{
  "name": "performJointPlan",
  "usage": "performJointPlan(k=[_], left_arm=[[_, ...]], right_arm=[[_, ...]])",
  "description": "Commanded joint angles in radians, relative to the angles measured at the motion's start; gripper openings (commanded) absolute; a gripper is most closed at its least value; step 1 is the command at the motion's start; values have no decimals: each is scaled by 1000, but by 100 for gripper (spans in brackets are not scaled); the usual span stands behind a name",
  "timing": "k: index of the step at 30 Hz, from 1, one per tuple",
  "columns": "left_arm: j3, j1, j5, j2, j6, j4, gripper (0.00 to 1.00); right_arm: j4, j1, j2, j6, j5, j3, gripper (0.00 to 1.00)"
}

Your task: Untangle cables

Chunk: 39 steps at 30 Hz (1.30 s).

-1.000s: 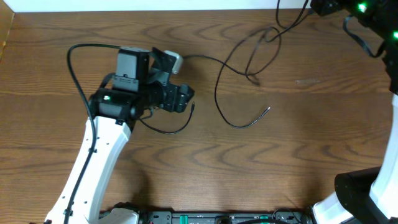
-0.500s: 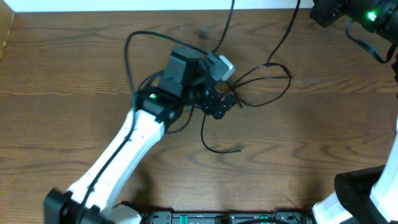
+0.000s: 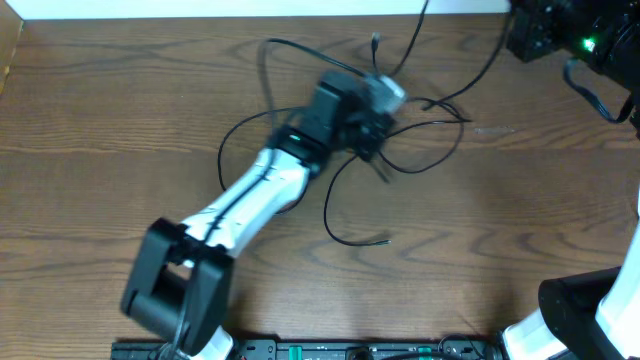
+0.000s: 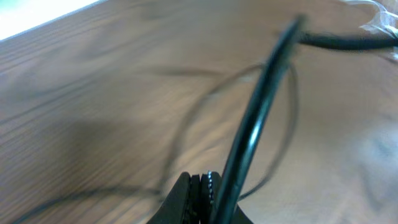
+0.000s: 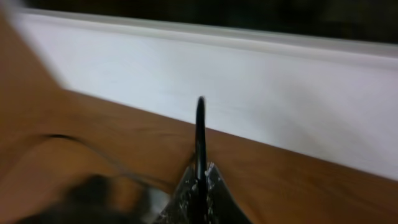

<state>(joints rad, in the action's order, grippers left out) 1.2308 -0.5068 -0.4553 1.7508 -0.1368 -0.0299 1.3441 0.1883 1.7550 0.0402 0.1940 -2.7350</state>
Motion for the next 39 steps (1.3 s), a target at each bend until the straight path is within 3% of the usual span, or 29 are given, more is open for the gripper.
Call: performJointPlan(k=[1,3,4,5,10,13,18,22,26,29,32,35,39], left_arm=[[14,198,75,-192,57,-108,7],[14,474,75,-418,57,-267,7],[14,523,75,-455,57,-282,7],[14,667,75,-561,56,-317,7],[14,958,71,-767,64,-340,7],[14,1060,71,-847,70,-343,7],[14,1175,45,-866,229,-327,7],[14,1245,-291,-842,320,-242,7],[14,1297,-507,-844,419,-93,7],[15,1344,-597,-840,618,109,7],[15,1390,-656,-785,1030,571,7],[36,1424,-660,-719,1297,850,7],[75,1456,-676,-635,1498,972,7]], right_arm=[[22,-50,-14,21,-433,-11,1],[34,-143,-2,51,-526,-10,1],[38,-163,1,60,-525,-10,1],[47,-211,14,72,-525,-10,1],[75,-253,52,102,-524,-5,1],[90,-253,79,102,-515,-5,1],[98,-253,84,101,-376,-4,1],[82,-252,128,11,127,-4,1],[141,-246,229,-68,242,-4,1],[184,-246,306,-90,231,-4,1],[217,-244,434,-91,224,-4,1],[249,-223,518,-127,280,-4,1],[287,-110,636,-266,456,-4,1]])
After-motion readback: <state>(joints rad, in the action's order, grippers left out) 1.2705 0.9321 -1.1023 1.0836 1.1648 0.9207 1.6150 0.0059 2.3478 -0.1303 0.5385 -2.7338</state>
